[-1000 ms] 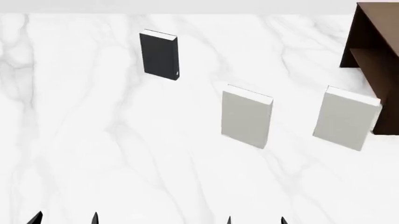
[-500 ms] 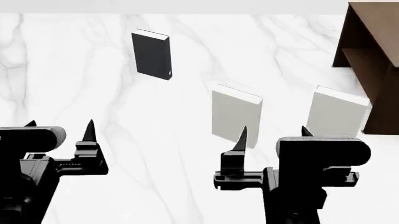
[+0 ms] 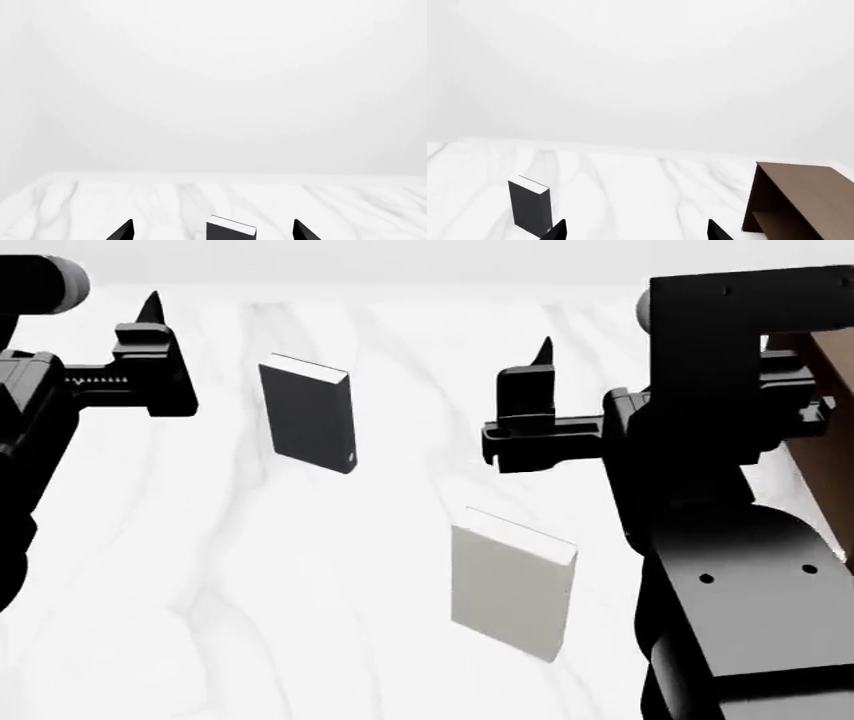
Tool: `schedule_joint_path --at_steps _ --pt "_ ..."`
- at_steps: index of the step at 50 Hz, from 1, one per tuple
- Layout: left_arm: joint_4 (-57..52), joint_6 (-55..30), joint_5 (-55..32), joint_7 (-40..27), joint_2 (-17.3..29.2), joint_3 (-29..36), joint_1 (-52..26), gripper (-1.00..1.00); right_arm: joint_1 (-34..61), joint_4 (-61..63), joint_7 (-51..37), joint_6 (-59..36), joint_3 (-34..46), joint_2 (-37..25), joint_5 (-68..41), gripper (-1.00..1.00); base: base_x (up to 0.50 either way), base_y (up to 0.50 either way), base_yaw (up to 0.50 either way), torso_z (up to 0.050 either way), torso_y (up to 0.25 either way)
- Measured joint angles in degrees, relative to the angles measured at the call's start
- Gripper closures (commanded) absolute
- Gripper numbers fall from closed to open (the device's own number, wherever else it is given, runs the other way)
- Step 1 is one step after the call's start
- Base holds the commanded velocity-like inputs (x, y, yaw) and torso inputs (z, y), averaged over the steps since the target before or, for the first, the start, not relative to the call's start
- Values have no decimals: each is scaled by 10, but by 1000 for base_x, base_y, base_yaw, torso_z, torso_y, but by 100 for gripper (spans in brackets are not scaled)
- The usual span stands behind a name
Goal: Pick up the book on the left and place it on top of the shelf.
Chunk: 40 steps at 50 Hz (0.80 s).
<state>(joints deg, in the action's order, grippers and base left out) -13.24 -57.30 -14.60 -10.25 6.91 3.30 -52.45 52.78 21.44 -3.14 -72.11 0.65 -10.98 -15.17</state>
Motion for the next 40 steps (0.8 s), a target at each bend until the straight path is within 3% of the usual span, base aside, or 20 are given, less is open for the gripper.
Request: schedule_joint_path --at_steps 40 --pt "20 14 -8 -13 13 16 -19 -100 16 -27 9 -1 14 -10 -19 -100 500 0 0 0 2"
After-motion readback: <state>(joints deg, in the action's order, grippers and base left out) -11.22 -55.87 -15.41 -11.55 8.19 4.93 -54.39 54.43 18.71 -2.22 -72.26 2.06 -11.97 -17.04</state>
